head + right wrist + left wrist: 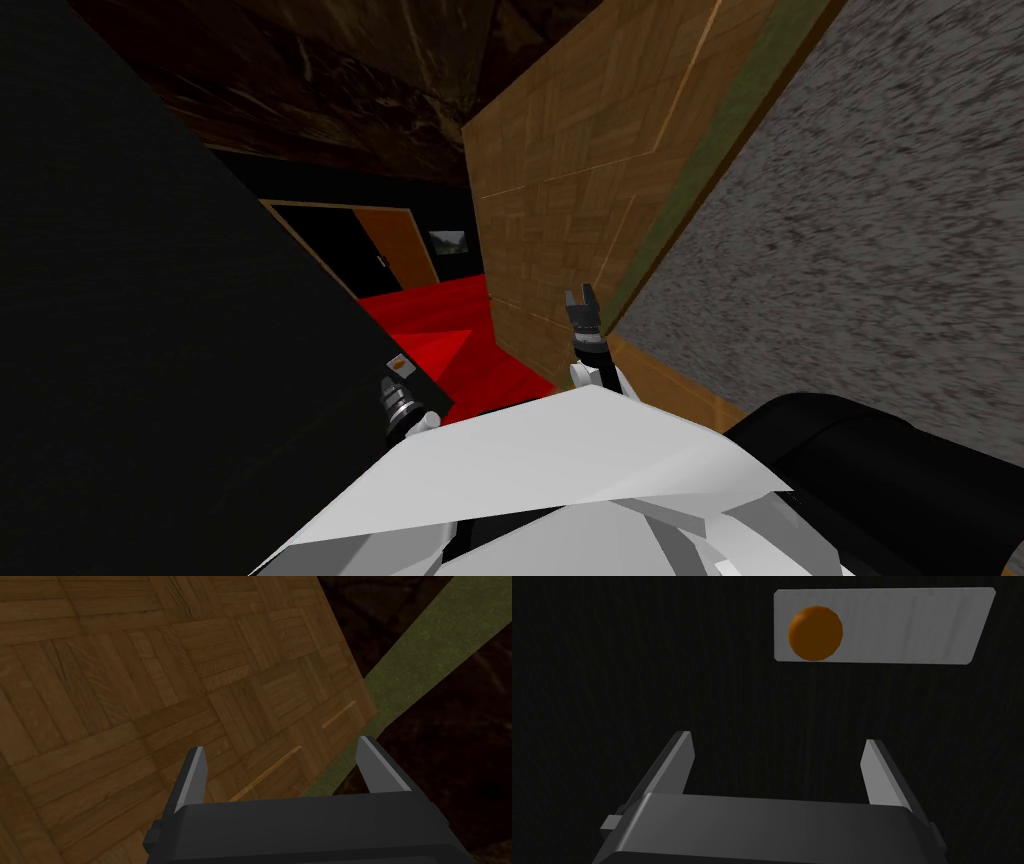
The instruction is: Push the door open
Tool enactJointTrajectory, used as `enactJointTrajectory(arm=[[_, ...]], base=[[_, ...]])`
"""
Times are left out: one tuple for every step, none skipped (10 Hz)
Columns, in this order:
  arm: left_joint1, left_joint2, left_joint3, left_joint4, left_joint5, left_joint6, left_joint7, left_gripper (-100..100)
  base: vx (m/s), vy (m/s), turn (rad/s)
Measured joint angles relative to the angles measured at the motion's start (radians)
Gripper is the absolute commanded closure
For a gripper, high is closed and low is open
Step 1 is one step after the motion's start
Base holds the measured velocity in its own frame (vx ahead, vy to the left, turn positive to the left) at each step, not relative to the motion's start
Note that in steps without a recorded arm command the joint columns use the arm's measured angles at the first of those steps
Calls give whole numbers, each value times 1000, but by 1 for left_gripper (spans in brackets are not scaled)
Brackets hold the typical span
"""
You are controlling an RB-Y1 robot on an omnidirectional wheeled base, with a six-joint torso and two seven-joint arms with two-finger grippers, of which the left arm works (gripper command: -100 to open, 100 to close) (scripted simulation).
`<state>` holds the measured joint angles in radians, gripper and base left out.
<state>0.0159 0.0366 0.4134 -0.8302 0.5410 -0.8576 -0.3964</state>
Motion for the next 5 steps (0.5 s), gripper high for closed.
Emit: enactJointTrajectory(arm=[[0,-3,1,-2,2,-6,-7,-100],[-3,-8,2,1,4,-14,-12,-100],[-5,-18,4,3,6,-21,-19,-100],[-3,-31,5,-1,7,-25,-25,-100],[-4,-47,4,3,8,-33,-28,-100]], base=[[161,194,-45],[137,156,-42],[133,170,-39],[139,167,-39],[127,138,-17]])
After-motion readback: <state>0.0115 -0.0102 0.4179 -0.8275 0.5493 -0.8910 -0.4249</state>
